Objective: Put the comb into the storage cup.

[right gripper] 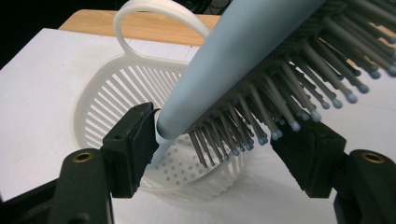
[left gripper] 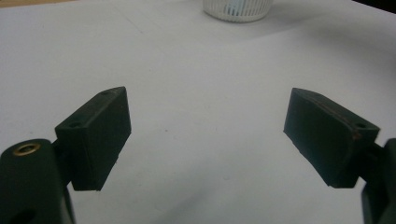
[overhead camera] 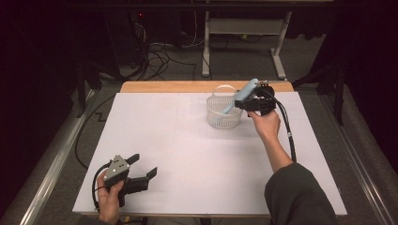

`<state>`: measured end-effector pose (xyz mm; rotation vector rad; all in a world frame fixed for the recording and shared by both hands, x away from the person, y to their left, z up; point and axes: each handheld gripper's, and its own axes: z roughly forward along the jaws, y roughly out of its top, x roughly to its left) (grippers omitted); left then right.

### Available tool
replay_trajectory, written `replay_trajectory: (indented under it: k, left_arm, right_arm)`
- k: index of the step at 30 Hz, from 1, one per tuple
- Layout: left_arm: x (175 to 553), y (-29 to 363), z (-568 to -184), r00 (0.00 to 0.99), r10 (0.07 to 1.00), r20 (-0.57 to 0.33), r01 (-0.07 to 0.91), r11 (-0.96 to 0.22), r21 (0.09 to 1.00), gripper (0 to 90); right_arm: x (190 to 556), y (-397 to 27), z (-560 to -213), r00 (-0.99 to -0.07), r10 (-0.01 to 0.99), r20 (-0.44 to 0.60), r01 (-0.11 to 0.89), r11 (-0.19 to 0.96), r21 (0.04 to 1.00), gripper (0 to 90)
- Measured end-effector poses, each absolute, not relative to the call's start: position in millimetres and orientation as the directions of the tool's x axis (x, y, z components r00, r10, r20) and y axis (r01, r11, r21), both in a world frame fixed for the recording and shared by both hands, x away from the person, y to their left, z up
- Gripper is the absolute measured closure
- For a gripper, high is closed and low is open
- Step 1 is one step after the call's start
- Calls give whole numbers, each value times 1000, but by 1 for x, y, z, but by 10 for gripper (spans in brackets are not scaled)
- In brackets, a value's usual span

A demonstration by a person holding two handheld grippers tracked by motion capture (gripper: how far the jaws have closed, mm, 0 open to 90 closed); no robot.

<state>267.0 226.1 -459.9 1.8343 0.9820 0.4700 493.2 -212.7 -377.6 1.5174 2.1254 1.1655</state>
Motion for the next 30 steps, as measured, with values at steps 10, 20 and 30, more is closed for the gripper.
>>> replay_trajectory:
  k: [10, 20, 30]
  left_arm:
    - [267, 226, -460, 601, 793, -98, 419, -209, 884, 158]
    - [267, 226, -460, 595, 797, -102, 420, -200, 885, 158]
    - [267, 226, -460, 593, 798, -107, 423, -196, 884, 158]
  right_arm:
    - [489, -214, -378, -417, 882, 218, 658, 128, 742, 311]
    - [485, -215, -380, -425, 879, 216, 652, 131, 746, 313]
    - [476, -221, -379, -438, 876, 200, 634, 143, 760, 309]
